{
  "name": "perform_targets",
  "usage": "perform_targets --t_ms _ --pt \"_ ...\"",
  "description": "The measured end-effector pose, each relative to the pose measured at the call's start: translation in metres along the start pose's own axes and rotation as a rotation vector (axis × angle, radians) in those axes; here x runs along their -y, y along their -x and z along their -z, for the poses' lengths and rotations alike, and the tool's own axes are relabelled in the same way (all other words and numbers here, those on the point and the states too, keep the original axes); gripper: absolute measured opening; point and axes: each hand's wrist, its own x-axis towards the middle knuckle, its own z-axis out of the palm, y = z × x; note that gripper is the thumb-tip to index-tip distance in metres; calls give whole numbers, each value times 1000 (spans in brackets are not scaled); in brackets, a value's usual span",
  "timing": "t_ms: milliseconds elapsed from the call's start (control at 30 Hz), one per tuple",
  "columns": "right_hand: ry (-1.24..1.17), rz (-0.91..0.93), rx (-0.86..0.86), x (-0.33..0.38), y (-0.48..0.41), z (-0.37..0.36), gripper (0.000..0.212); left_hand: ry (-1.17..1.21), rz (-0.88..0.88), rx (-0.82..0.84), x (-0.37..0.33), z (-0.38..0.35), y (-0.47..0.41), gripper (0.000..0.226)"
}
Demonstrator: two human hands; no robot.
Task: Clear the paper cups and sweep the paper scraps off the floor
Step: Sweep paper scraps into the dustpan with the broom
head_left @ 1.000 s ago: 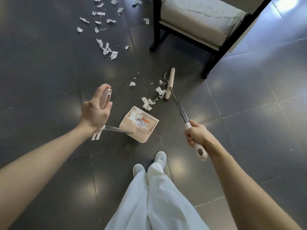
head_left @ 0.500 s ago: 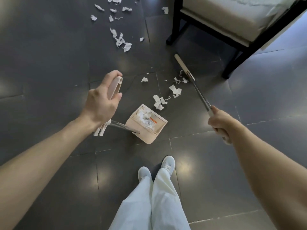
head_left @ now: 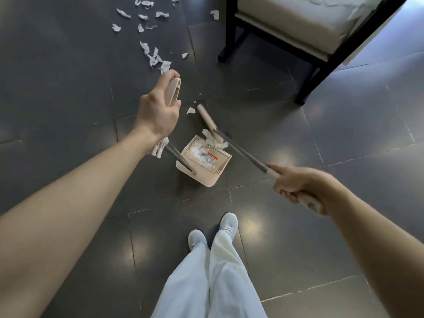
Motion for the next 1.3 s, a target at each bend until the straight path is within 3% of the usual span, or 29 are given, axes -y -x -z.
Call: perform_targets --t_ms 133,400,667,1033,1167,1267,1300 --pt "77 5 95 -9 45 -9 82 -16 -12 15 -5 -1 -8 39" --pt "166 51 1 -18 89 9 84 -37 -5 34 4 10 -7 38" --pt "38 82 -89 14 69 42 79 5 85 -80 24 29 -20 39" --pt "19 66 -303 149 -20 39 55 60 134 -137 98 119 -61 38" --pt "24 102 -374 212 -58 23 23 55 160 -112 148 177 -75 38" --pt "-17 34 -374 251 -73 -1 16 114 212 -102 186 212 -84 43" --pt "-23 16 -367 261 -80 -9 22 132 225 -94 198 222 -86 44"
